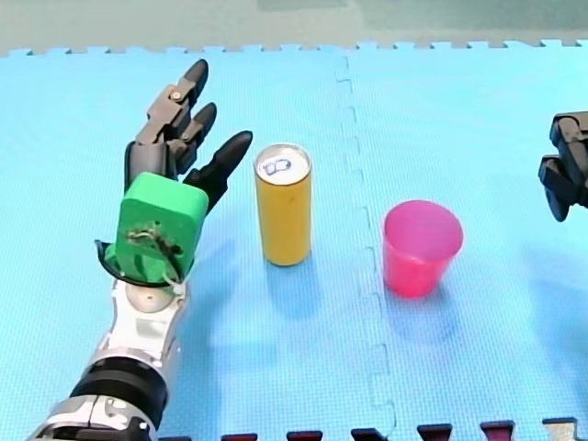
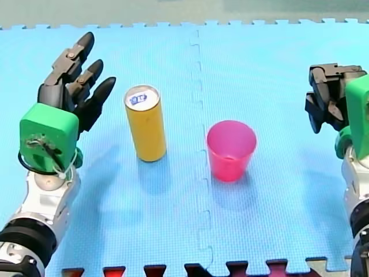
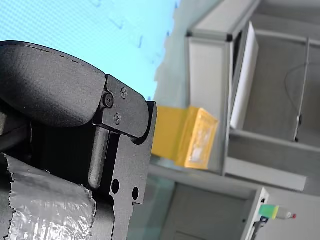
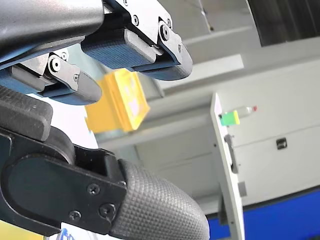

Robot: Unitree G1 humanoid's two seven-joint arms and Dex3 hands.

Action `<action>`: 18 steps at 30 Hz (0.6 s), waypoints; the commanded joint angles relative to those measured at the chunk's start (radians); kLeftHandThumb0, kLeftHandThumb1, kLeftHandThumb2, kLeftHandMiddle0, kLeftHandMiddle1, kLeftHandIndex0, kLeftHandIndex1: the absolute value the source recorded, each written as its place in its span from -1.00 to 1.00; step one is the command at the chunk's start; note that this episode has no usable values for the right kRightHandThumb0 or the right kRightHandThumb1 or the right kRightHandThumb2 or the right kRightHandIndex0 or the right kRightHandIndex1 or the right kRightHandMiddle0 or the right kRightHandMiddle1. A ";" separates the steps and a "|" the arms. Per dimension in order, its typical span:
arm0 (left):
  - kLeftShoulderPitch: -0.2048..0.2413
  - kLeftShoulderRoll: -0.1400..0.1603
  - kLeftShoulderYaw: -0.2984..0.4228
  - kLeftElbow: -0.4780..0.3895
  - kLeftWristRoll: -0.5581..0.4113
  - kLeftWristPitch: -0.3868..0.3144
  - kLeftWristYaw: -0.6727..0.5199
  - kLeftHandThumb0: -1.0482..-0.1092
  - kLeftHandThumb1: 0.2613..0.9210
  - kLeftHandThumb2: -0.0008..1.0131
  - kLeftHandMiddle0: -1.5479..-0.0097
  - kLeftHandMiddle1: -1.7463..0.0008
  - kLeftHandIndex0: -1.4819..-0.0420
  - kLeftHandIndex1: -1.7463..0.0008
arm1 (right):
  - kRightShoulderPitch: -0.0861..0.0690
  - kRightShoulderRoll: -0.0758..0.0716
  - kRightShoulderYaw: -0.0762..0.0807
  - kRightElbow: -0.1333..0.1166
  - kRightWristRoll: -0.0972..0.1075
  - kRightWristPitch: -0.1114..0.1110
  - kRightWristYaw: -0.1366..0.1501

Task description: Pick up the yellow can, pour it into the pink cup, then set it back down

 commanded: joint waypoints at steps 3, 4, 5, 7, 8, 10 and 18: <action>0.007 0.004 0.001 0.006 0.005 -0.004 0.010 -0.73 0.80 -1.00 0.23 0.99 0.35 1.00 | 0.006 -0.005 -0.007 -0.006 0.008 -0.001 0.007; 0.014 0.004 0.001 0.007 0.006 -0.008 0.013 -0.73 0.80 -1.00 0.23 0.99 0.35 1.00 | 0.007 -0.005 -0.007 -0.006 0.008 -0.002 0.007; 0.020 0.004 0.001 0.007 0.007 -0.013 0.016 -0.73 0.80 -1.00 0.23 0.99 0.35 1.00 | 0.007 -0.004 -0.007 -0.007 0.008 -0.002 0.008; 0.040 0.007 -0.001 0.005 0.012 -0.032 0.023 -0.76 0.82 -0.99 0.23 0.99 0.35 1.00 | 0.008 -0.004 -0.007 -0.007 0.008 -0.002 0.007; 0.050 0.008 -0.002 0.003 0.014 -0.041 0.023 -0.78 0.84 -0.99 0.22 0.99 0.35 1.00 | 0.008 -0.004 -0.007 -0.008 0.008 -0.002 0.007; 0.063 0.012 -0.002 0.002 0.015 -0.054 0.021 -0.82 0.87 -0.98 0.21 0.99 0.36 1.00 | 0.008 -0.004 -0.007 -0.008 0.008 -0.001 0.007; 0.094 0.021 0.002 0.009 0.016 -0.079 0.007 -0.89 0.91 -0.99 0.21 1.00 0.37 1.00 | 0.008 -0.007 -0.005 -0.008 0.002 0.001 -0.002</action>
